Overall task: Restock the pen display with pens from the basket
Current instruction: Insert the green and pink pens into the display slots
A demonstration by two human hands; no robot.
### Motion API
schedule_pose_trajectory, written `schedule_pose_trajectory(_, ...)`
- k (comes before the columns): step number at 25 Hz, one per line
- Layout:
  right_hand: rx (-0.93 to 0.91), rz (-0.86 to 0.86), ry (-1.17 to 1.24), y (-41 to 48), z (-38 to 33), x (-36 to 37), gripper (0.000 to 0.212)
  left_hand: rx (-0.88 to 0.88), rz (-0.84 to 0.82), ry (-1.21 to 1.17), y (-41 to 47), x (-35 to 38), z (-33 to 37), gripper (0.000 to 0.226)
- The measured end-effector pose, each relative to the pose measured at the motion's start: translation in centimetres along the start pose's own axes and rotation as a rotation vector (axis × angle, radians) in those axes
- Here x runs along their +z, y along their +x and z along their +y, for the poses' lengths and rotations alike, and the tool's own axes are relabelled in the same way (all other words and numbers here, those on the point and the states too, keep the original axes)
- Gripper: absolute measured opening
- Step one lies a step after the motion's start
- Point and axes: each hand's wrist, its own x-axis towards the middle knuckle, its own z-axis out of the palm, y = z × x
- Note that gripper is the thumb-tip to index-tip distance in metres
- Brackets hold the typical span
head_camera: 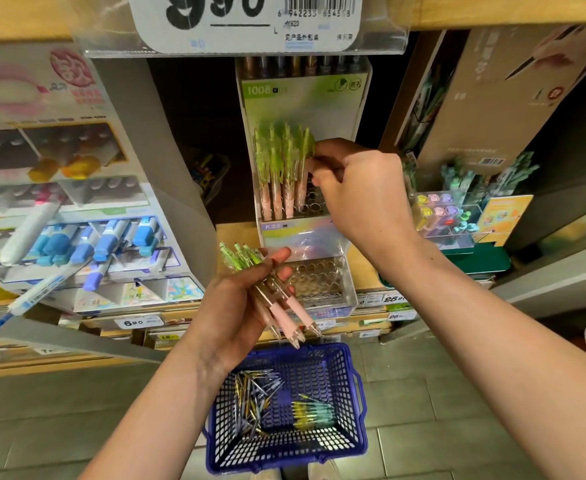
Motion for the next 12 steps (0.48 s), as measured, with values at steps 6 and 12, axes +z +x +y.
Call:
schedule_pose_trajectory(6, 0.017, -0.073, 0.065, -0.3, 0.4, 1.0, 0.017, 0.106, 0.013, -0.028, 0.1, 0.4, -0.2, 0.026)
schedule_pose_trajectory(12, 0.135, -0.179, 0.112, -1.6, 0.0, 0.3, 0.012, 0.121, 0.050, 0.005, 0.0, 0.7, -0.1, 0.027)
